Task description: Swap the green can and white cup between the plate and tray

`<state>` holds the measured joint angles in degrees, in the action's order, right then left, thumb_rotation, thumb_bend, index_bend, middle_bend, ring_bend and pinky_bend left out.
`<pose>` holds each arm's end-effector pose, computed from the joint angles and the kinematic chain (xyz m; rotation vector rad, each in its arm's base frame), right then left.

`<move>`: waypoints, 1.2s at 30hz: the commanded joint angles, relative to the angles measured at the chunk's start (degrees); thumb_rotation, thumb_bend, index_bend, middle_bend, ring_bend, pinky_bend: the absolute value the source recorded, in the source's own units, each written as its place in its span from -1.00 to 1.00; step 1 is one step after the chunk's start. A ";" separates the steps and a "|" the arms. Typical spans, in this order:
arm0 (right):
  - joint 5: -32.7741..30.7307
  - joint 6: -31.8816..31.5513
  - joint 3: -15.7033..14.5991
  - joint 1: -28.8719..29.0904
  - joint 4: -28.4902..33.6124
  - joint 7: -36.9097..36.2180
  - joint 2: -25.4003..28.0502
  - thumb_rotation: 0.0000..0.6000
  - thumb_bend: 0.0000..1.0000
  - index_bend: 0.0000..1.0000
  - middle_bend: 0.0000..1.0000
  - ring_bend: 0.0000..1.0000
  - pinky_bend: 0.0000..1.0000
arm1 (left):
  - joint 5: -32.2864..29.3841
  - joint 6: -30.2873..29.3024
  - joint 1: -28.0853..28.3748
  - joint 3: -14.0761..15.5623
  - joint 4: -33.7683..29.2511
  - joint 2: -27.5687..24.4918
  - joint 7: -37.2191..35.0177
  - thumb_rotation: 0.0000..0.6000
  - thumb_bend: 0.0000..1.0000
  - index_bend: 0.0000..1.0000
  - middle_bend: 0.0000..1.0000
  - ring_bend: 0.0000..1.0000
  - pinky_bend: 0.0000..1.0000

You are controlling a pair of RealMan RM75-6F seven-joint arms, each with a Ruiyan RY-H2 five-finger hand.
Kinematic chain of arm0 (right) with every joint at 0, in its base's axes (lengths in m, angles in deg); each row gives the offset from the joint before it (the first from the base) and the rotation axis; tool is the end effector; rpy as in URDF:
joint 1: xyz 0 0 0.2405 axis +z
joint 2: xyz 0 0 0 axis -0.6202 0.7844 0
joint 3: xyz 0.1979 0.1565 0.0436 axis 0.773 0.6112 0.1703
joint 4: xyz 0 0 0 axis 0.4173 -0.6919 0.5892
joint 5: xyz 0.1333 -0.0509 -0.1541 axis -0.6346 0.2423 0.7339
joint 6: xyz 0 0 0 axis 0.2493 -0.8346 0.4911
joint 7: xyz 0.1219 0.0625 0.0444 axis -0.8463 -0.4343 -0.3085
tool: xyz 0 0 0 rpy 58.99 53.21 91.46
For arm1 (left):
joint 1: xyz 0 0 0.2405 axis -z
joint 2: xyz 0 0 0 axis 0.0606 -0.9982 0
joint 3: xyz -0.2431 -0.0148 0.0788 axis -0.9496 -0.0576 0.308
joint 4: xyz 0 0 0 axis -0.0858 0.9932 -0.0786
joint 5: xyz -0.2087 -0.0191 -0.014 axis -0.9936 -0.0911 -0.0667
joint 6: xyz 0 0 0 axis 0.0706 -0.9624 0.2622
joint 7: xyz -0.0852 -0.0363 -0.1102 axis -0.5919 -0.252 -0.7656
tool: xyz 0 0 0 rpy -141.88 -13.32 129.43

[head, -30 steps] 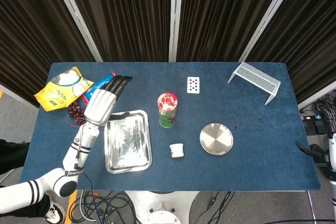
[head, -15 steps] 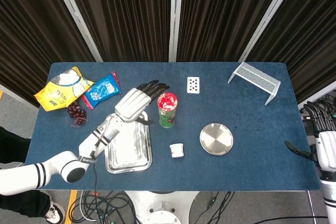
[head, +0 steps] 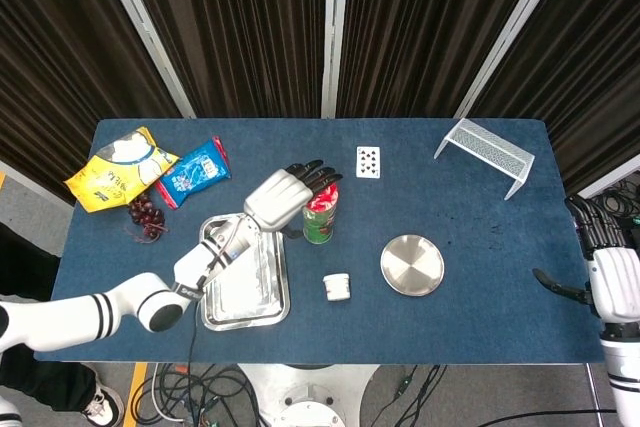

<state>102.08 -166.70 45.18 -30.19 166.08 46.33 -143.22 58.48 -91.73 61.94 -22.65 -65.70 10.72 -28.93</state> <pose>-0.2949 -0.2177 0.1917 1.2962 -0.8976 1.2499 -0.0190 0.3826 0.0112 -2.1466 -0.6640 -1.1191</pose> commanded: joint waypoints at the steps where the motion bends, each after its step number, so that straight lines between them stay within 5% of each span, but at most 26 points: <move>1: -0.36 0.15 0.02 -0.01 -0.49 -0.27 -0.20 1.00 -0.89 -1.00 -0.95 -1.00 -0.83 | -2.07 1.18 1.69 0.17 2.03 1.07 0.74 1.00 -1.00 -0.88 -0.87 -0.95 -0.56; 5: -0.65 0.46 -0.04 0.06 -1.17 -0.76 -0.49 1.00 -0.89 -1.00 -0.95 -1.00 -0.83 | -3.90 2.16 2.93 0.41 3.29 1.45 0.90 1.00 -0.99 -0.80 -0.79 -0.92 -0.48; 16: -1.18 0.65 0.03 0.15 -1.92 -1.28 -0.90 1.00 -0.89 -1.00 -0.95 -1.00 -0.83 | -3.52 -1.82 3.79 1.12 4.22 3.01 1.35 1.00 -0.73 -0.16 -0.25 -0.35 0.23; 24: -1.59 0.83 0.15 0.19 -2.17 -1.57 -0.91 1.00 -0.89 -1.00 -0.95 -1.00 -0.83 | -4.10 -3.94 3.52 0.88 1.51 0.71 2.24 1.00 -0.69 -0.10 -0.14 -0.25 0.33; 36: -1.79 1.29 0.29 0.55 -2.28 -1.86 -1.16 1.00 -0.89 -1.00 -0.95 -1.00 -0.83 | -13.23 -7.30 -0.85 3.36 -15.27 -14.79 11.00 1.00 -0.69 -0.11 -0.13 -0.23 0.35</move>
<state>100.29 -165.44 45.46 -29.66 163.83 44.49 -144.35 47.14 -97.78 62.54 -20.54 -77.93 -1.31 -19.90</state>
